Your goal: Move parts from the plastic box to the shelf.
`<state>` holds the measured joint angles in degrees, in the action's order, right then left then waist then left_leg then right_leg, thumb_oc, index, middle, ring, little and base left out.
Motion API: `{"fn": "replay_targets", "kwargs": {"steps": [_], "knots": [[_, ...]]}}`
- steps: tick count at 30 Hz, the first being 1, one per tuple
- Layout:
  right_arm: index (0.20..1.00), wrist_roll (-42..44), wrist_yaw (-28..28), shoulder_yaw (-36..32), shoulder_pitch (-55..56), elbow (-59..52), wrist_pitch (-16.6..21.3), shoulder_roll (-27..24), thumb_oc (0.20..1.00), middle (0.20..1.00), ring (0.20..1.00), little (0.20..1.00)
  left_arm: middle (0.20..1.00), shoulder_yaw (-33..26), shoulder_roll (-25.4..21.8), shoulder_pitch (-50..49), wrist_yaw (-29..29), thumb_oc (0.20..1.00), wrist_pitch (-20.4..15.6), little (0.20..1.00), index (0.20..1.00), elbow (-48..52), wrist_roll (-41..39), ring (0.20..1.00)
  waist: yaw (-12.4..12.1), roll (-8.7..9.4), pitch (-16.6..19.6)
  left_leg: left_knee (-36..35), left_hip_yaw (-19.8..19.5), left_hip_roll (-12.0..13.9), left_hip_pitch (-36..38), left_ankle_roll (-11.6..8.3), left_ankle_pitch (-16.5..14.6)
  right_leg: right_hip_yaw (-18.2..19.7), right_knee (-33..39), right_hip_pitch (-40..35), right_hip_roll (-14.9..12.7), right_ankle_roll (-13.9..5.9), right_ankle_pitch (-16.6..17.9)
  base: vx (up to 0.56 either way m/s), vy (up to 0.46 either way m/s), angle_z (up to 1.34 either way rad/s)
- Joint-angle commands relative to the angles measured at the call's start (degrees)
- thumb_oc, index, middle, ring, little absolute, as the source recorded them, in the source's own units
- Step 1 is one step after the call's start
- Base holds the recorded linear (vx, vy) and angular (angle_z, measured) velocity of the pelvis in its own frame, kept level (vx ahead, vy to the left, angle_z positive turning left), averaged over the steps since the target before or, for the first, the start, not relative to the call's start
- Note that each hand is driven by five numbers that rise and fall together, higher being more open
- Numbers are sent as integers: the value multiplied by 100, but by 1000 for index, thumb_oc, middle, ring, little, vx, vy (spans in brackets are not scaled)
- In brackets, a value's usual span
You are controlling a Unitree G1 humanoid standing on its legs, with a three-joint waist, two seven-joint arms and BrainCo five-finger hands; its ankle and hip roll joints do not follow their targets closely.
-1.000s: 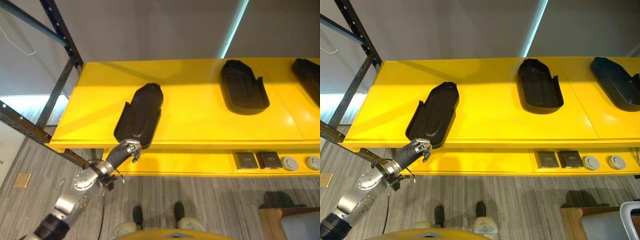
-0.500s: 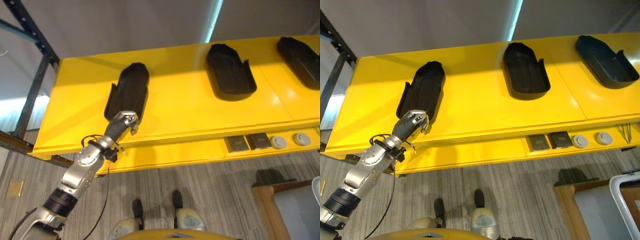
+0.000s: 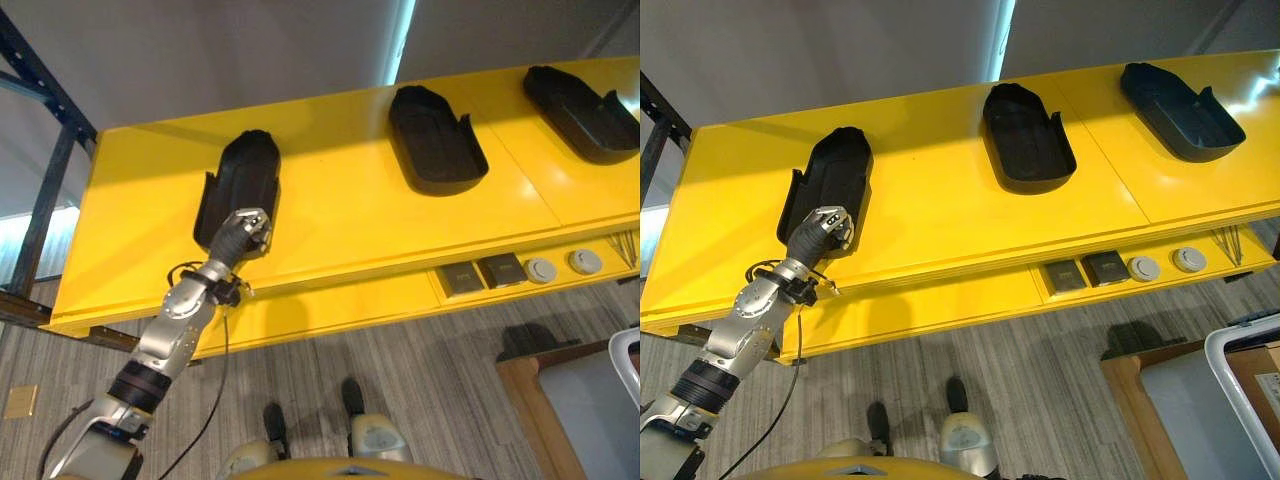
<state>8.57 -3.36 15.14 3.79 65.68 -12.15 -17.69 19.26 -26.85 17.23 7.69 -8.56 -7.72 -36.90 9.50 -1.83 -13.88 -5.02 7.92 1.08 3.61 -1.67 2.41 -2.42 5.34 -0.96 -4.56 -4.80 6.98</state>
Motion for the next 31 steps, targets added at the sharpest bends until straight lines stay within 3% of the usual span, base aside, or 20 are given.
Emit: {"fn": "replay_targets", "kwargs": {"steps": [1,3,9,16,19,20,21,24,25,28,30,31], "knots": [[1000,-199,-74,24,-93,260,59,-71,1000,1000,1000,1000,200,-109,24,585,-230,200,-680,200,200,-140,501,200,25,-65,164,2,220,186,117,-75,-130,140,-34,-24,22,-193,-130,-41,2,3],[1000,-191,-59,-8,-88,299,100,-17,1000,1000,1000,1000,200,-225,-88,474,-666,200,-1099,200,200,51,1152,200,-60,-47,289,2,234,188,173,-89,-156,62,-34,-117,13,-205,-173,-67,11,3],[1000,-50,6,-47,-286,415,130,195,1000,1000,1000,1000,200,-533,-124,-96,-1321,200,-1560,200,200,1012,1815,200,-397,30,549,2,193,201,278,-98,-179,-142,-34,-342,-4,-164,-229,-115,17,11],[1000,149,77,91,-670,437,-162,357,1000,1000,1000,1000,200,-303,98,-1116,-1763,200,-1284,200,200,1142,1642,200,-837,180,720,2,-15,168,388,-50,-207,-362,-34,-591,7,-101,-268,-94,14,17],[1000,163,0,101,-819,510,-217,367,1000,1000,1000,1000,200,-46,123,-1480,-2160,200,-1445,200,200,867,2234,200,-1004,240,731,2,-141,125,409,-15,-231,-442,-34,-661,12,-93,-280,-73,6,22],[1000,232,-13,106,-874,549,-212,375,1000,1000,1000,1000,567,63,91,-1571,-2357,567,-1350,567,567,665,2589,567,-1067,260,729,2,-198,105,402,-7,-230,-468,-34,-677,10,-92,-274,-62,2,25],[1000,294,-8,125,-904,564,-219,383,1000,1000,1000,1000,1000,114,82,-1635,-2417,1000,-1386,1000,1000,475,2641,1000,-1099,273,727,2,-219,96,396,-5,-227,-477,-34,-686,12,-91,-272,-55,1,20],[1000,368,-12,154,-948,599,-228,394,1000,1000,1000,1000,1000,206,31,-1823,-2666,1000,-1302,1000,1000,16,2927,1000,-1168,290,737,2,-255,69,381,14,-226,-523,-34,-710,6,-90,-287,-53,19,14],[1000,313,-55,159,-965,606,-277,399,1000,1000,1000,1000,1000,269,-26,-1968,-2798,1000,-1059,1000,1000,-413,3036,1000,-1210,291,720,2,-285,50,361,34,-209,-549,-56,-715,7,-82,-295,-63,28,6],[1000,205,-118,189,-982,658,-332,391,1000,1000,1000,1000,1000,288,46,-2137,-3091,1000,-1166,1000,1000,-1155,2935,1000,-1259,284,696,2,-317,35,347,53,-196,-607,-73,-720,-2,-81,-306,-54,30,5],[1000,148,-121,195,-973,775,-341,416,1000,1000,1000,1000,1000,203,310,-2354,-3558,1000,-1128,1000,1000,-2206,2910,1000,-1319,276,683,2,-384,6,341,65,-190,-648,-69,-727,-13,-91,-301,-45,22,9],[1000,213,-74,188,-972,837,-346,440,1000,1000,1000,1000,1000,-1,566,-2456,-3490,1000,-1137,1000,1000,-2983,2774,1000,-1338,283,683,2,-403,-7,340,67,-187,-665,-65,-731,-18,-101,-295,-40,6,20]]}}
